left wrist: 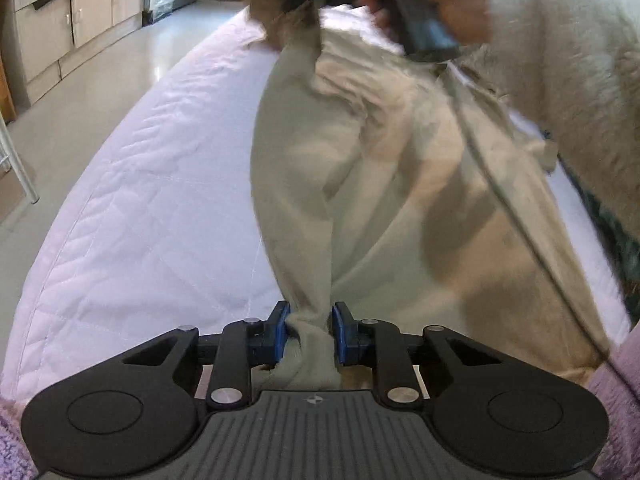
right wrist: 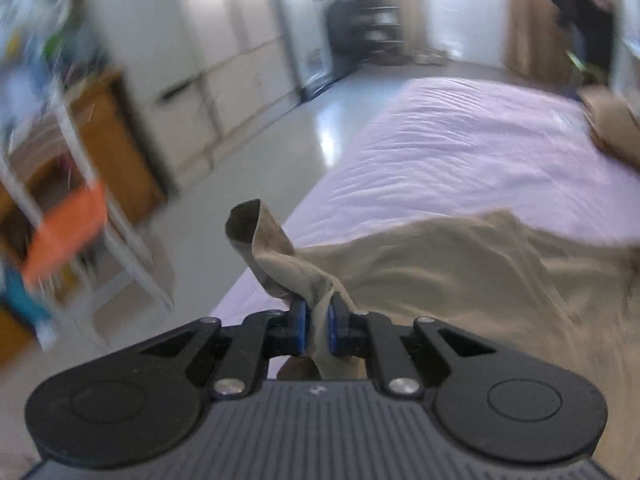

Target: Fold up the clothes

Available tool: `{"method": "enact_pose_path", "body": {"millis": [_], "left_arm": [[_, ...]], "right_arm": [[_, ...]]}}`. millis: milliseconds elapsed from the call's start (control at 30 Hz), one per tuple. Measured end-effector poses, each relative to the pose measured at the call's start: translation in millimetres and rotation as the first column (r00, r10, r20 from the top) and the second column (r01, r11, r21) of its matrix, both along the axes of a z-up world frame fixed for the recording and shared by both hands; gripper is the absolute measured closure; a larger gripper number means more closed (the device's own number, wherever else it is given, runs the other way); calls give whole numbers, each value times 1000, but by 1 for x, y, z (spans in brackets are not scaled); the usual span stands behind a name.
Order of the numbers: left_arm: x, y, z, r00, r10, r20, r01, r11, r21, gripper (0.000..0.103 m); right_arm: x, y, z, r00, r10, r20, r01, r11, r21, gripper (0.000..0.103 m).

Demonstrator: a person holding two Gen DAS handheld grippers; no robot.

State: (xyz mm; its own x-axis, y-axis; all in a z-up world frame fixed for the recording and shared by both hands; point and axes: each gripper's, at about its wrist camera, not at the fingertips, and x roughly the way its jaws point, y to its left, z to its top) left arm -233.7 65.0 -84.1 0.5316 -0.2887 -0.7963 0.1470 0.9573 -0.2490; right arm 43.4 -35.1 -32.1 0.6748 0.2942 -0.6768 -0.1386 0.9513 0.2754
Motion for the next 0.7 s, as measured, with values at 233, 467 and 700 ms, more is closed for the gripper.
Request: {"method": "enact_pose_path", "body": {"millis": [233,467,700], "left_arm": [[3,3,-4,999,14,-37,-15,1000,-23,77],[-6,-33,13,995,-101,9,101,995,-26,79],[-7,-96,10,942,-330,-61,326,944,-54,65]], "right_arm": [[-23,-90,-42,969,-216,-116,228,968,101,91],[-33,-124,-29,960,-270,-72,278,946,167,91],[-39,-163,-44,946,-283,-157,274,959,-75,81]]}}
